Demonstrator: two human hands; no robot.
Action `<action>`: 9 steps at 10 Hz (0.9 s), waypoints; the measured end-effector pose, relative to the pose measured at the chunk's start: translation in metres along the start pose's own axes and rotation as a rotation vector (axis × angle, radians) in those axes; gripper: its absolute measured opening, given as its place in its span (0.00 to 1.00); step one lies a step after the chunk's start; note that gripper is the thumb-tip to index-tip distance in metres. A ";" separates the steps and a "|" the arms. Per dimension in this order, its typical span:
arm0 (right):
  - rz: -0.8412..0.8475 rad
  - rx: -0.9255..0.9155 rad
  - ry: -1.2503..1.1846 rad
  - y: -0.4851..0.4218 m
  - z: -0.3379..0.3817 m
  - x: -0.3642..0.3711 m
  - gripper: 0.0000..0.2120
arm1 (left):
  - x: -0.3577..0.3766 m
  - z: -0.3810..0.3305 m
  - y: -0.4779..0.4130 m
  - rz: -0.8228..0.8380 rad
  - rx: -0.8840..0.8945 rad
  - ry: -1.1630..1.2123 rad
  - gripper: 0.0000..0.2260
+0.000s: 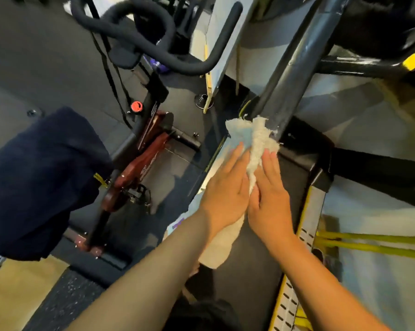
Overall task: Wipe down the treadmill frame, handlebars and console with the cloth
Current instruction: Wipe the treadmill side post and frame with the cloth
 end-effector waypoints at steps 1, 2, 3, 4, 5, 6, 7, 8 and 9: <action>-0.015 0.096 -0.222 0.032 0.005 0.009 0.24 | 0.006 0.004 0.025 -0.006 0.040 -0.093 0.24; -0.039 0.155 -0.374 0.040 0.003 0.021 0.27 | 0.008 0.008 0.037 0.033 0.047 -0.230 0.26; -0.099 0.303 -0.438 0.028 -0.022 0.014 0.24 | 0.008 -0.011 0.005 0.075 0.131 -0.342 0.26; -0.078 0.424 -0.466 0.028 -0.036 0.026 0.20 | 0.005 -0.017 -0.004 0.027 0.166 -0.440 0.27; 0.001 0.512 -0.602 0.064 -0.029 0.051 0.17 | 0.013 -0.020 0.026 0.077 0.113 -0.402 0.27; -0.027 0.497 -0.764 0.071 -0.029 0.068 0.15 | 0.014 -0.011 0.021 0.091 0.137 -0.493 0.27; -0.187 0.560 -0.847 0.042 -0.045 0.056 0.15 | 0.019 -0.015 -0.001 0.114 0.198 -0.622 0.28; -0.272 0.585 -0.884 0.037 -0.048 0.058 0.14 | 0.022 -0.025 -0.009 0.119 0.176 -0.621 0.29; -0.157 0.585 -0.867 0.069 -0.030 0.075 0.20 | 0.024 -0.029 -0.008 0.131 0.198 -0.642 0.28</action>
Point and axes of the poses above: each hand's wrist, its own y-axis away from the middle knuckle, its own x-axis out of the palm, z = x × y, the point moved 8 cm from there along -y, towards the middle knuckle, and after that the axes turned 6 degrees about z, right-handed, at the moved point
